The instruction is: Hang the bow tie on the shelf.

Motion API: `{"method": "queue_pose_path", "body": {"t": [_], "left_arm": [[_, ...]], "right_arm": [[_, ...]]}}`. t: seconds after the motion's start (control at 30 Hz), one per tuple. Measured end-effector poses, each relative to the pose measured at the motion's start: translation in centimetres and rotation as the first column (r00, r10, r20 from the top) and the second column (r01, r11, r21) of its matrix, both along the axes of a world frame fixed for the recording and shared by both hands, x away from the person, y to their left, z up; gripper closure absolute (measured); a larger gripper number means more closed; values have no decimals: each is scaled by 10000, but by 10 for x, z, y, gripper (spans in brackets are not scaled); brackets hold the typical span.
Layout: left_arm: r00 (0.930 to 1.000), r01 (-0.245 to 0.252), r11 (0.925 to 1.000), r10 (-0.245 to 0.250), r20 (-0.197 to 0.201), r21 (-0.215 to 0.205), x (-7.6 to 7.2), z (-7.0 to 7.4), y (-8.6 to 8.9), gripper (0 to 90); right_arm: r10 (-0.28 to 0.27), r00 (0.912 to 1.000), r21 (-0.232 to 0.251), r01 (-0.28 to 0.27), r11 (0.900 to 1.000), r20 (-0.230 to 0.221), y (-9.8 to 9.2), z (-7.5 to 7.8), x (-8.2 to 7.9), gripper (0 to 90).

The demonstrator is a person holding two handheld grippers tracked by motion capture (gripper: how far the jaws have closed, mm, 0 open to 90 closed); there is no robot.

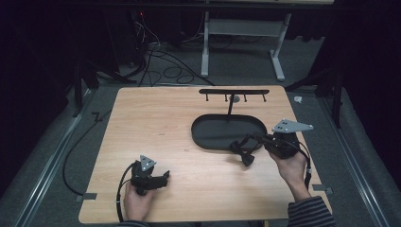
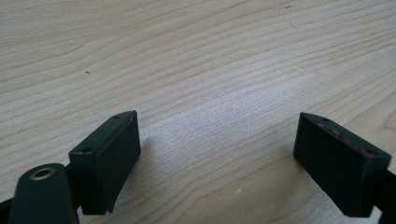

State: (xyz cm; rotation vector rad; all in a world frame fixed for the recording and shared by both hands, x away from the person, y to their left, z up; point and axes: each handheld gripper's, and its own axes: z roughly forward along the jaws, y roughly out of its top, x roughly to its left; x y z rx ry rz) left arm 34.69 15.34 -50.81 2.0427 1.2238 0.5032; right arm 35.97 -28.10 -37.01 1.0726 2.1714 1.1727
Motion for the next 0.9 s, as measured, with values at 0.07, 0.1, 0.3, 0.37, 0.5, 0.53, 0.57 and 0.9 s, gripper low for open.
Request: {"method": "queue_pose_path", "body": {"t": [0.07,0.1,0.3,0.37,0.5,0.53,0.57,0.9], "left_arm": [[10000,6,10000,-6,-4,-2,0,0,0,151],[10000,5,10000,-5,-2,2,0,0,0,151],[10000,11,10000,-11,-6,1,0,0,0,151],[10000,9,10000,-9,-6,-1,0,0,0,151],[10000,5,10000,-5,-2,1,0,0,0,151],[10000,4,10000,-4,-3,2,0,0,0,151],[10000,6,10000,-6,-3,2,0,0,0,151],[10000,2,10000,-2,-4,-2,0,0,0,152]], "right_arm": [[-36,10000,3,36,10000,22,-2,4,2,900],[-35,10000,-4,35,10000,50,-3,5,3,900],[-177,9998,298,176,9994,29,-8,14,12,900],[-221,9997,312,218,9993,73,-9,18,14,900],[-254,9996,335,249,9991,150,-9,23,18,900],[-266,9995,317,260,9992,176,-10,24,20,900],[-273,9994,294,267,9992,195,-10,28,24,900],[-232,9994,-23,232,9997,260,-3,40,43,900]]}}
